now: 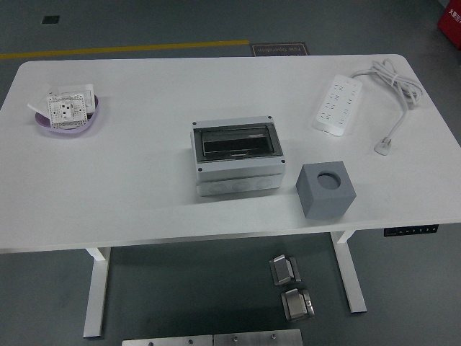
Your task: Pick up the cylinder from the cube,place it in the box,flap close box
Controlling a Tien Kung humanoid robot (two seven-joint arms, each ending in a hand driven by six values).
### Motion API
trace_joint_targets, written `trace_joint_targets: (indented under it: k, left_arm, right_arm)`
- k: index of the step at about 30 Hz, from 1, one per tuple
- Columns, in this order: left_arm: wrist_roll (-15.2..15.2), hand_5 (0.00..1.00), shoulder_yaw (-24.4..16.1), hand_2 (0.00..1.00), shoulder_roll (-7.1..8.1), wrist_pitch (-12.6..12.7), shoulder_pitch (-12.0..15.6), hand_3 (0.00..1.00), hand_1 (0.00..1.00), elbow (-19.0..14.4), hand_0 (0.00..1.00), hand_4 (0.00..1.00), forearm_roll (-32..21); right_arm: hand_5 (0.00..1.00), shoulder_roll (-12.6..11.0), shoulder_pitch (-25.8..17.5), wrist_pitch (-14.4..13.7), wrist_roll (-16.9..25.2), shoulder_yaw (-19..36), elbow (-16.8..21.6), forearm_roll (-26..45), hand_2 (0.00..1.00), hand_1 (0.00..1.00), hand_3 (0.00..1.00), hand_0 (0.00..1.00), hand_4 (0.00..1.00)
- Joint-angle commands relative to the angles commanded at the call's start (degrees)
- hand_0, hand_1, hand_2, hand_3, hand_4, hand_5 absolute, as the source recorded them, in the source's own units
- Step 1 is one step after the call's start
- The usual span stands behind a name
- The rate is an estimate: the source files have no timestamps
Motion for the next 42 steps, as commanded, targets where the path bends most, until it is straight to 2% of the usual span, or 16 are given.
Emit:
trace_joint_targets:
  k: [42]
  left_arm:
    - [0.43, 0.357, 0.02, 0.562, -0.08, 0.11, 0.25, 0.622, 0.644, 0.45, 0.653, 0.657, -1.31]
  right_arm:
    - [0.588, 0.39, -0.35, -0.27, -0.64, 1.36, -0.81, -1.23, 0.743, 0.726, 0.748, 0.788, 0.852]
